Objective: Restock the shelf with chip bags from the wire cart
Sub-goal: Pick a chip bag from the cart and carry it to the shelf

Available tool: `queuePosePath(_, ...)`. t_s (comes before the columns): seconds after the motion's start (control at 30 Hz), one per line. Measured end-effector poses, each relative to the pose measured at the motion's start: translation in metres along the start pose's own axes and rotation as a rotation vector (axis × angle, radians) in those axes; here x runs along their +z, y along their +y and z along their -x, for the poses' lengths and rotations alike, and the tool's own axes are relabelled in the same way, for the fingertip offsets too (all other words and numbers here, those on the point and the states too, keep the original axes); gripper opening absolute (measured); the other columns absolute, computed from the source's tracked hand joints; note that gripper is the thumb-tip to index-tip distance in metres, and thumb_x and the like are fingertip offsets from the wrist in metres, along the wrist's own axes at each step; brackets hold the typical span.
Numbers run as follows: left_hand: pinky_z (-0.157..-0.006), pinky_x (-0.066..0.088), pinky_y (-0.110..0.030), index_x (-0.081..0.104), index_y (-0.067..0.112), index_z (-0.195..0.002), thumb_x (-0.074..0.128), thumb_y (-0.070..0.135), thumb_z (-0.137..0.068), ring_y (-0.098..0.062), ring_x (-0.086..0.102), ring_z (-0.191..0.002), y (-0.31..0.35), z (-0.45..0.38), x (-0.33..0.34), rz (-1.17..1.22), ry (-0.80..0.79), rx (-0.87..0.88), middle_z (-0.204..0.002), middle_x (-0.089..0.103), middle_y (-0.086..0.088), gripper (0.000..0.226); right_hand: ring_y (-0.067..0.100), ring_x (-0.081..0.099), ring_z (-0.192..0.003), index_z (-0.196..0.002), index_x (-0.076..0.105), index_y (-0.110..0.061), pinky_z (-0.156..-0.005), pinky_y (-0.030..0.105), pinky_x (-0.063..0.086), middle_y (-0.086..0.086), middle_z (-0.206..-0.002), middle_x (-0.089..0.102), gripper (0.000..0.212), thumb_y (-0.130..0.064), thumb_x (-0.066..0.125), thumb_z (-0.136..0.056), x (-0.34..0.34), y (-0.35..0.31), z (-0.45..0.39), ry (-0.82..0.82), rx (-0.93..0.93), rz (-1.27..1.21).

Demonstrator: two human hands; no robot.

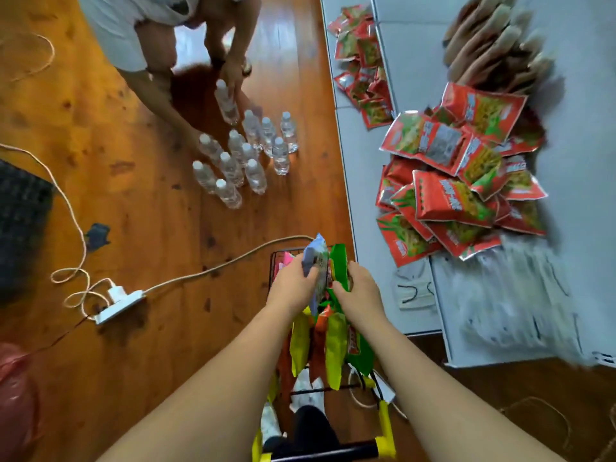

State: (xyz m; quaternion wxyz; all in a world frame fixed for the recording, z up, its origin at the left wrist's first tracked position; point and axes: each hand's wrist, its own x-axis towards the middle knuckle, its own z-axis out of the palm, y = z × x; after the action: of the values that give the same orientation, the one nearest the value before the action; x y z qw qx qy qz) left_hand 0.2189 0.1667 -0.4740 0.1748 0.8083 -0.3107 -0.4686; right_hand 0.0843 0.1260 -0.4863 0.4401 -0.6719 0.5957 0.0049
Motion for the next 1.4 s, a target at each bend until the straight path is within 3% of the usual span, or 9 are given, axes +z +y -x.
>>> queuePosePath(0.17, -0.065, 0.048, -0.031, 0.065, 0.016, -0.096, 0.036, 0.049, -0.099, -0.021, 0.062, -0.073, 0.047, 0.046, -0.067, 0.217, -0.094, -0.030, -0.079, 0.064, 0.000, 0.044, 0.023, 0.058, -0.089, -0.104, 0.055, -0.017, -0.071, 0.031, 0.041, 0.002, -0.094, 0.062, 0.013, -0.019, 0.053, -0.092, -0.053, -0.068, 0.058, 0.011, 0.073, -0.240)
queuePosePath(0.27, -0.055, 0.047, -0.025, 0.055, 0.006, -0.117, 0.027, 0.027, -0.106, -0.019, 0.054, -0.062, 0.081, 0.098, -0.103, 0.465, -0.171, -0.065, -0.081, 0.060, -0.008, 0.036, 0.025, 0.057, -0.084, -0.098, 0.048, -0.016, -0.065, 0.033, 0.039, 0.002, -0.084, 0.058, 0.012, -0.025, 0.054, -0.093, -0.092, -0.107, 0.106, 0.030, 0.128, -0.322)
queuePosePath(0.37, -0.065, 0.056, -0.032, 0.049, 0.005, -0.123, 0.049, 0.001, -0.096, -0.019, 0.060, -0.067, 0.099, 0.159, -0.129, 0.352, -0.136, 0.054, -0.086, 0.063, -0.008, 0.027, 0.025, 0.059, -0.089, -0.108, 0.047, -0.019, -0.066, 0.032, 0.043, 0.003, -0.093, 0.061, 0.039, -0.051, 0.056, -0.087, -0.132, -0.142, 0.165, 0.057, 0.143, -0.446)
queuePosePath(0.47, -0.079, 0.056, -0.035, 0.055, 0.020, -0.122, 0.074, 0.022, -0.083, -0.021, 0.068, -0.083, 0.123, 0.218, -0.145, 0.177, -0.063, 0.203, -0.094, 0.070, -0.002, 0.043, 0.024, 0.064, -0.099, -0.117, 0.049, -0.028, -0.085, 0.042, 0.053, 0.006, -0.108, 0.066, 0.079, -0.085, 0.055, -0.062, -0.161, -0.157, 0.224, 0.088, 0.116, -0.583)
queuePosePath(0.67, -0.070, 0.053, -0.030, 0.060, 0.021, -0.101, 0.074, 0.011, -0.084, -0.020, 0.065, -0.073, 0.168, 0.326, -0.130, 0.114, -0.160, 0.523, -0.080, 0.066, -0.003, 0.024, 0.026, 0.055, -0.119, -0.129, 0.044, -0.010, -0.088, 0.033, 0.045, 0.003, -0.123, 0.058, 0.075, -0.051, 0.075, -0.074, -0.218, -0.166, 0.344, 0.412, 0.189, -0.412)
queuePosePath(0.8, -0.050, 0.048, -0.014, 0.056, 0.002, -0.113, 0.047, -0.013, -0.092, -0.017, 0.062, -0.071, 0.194, 0.387, -0.087, 0.129, -0.383, 0.594, -0.084, 0.064, -0.009, 0.027, 0.032, 0.060, -0.108, -0.110, 0.048, -0.009, -0.076, 0.032, 0.044, 0.015, -0.116, 0.064, 0.052, -0.043, 0.071, -0.078, -0.261, -0.126, 0.424, 0.582, 0.298, -0.268)
queuePosePath(1.13, -0.080, 0.049, -0.019, 0.053, 0.017, -0.124, 0.084, 0.039, -0.072, -0.002, 0.059, -0.087, 0.256, 0.557, 0.091, -0.259, -0.603, 1.047, -0.100, 0.060, 0.007, 0.064, 0.024, 0.057, -0.113, -0.135, 0.041, -0.019, -0.085, 0.034, 0.050, 0.008, -0.130, 0.056, 0.073, -0.049, 0.073, -0.076, -0.321, 0.045, 0.677, 0.789, 0.463, -0.241)
queuePosePath(1.23, -0.100, 0.051, -0.037, 0.041, 0.033, -0.139, 0.078, 0.071, -0.059, -0.009, 0.062, -0.115, 0.267, 0.613, 0.179, -0.475, -0.893, 1.009, -0.129, 0.063, 0.005, 0.095, 0.019, 0.051, -0.120, -0.140, 0.038, -0.023, -0.088, 0.027, 0.046, 0.003, -0.140, 0.048, 0.077, -0.049, 0.074, -0.077, -0.329, 0.104, 0.769, 0.808, 0.440, -0.329)
queuePosePath(1.4, -0.063, 0.057, -0.020, 0.060, 0.017, -0.116, 0.069, 0.052, -0.069, -0.009, 0.075, -0.078, 0.251, 0.804, 0.313, -0.668, -1.468, 0.899, -0.089, 0.078, 0.007, 0.060, 0.013, 0.055, -0.100, -0.123, 0.051, -0.022, -0.073, 0.025, 0.046, -0.004, -0.114, 0.057, 0.052, -0.037, 0.074, -0.078, -0.312, 0.216, 0.936, 1.077, 0.515, -0.484)
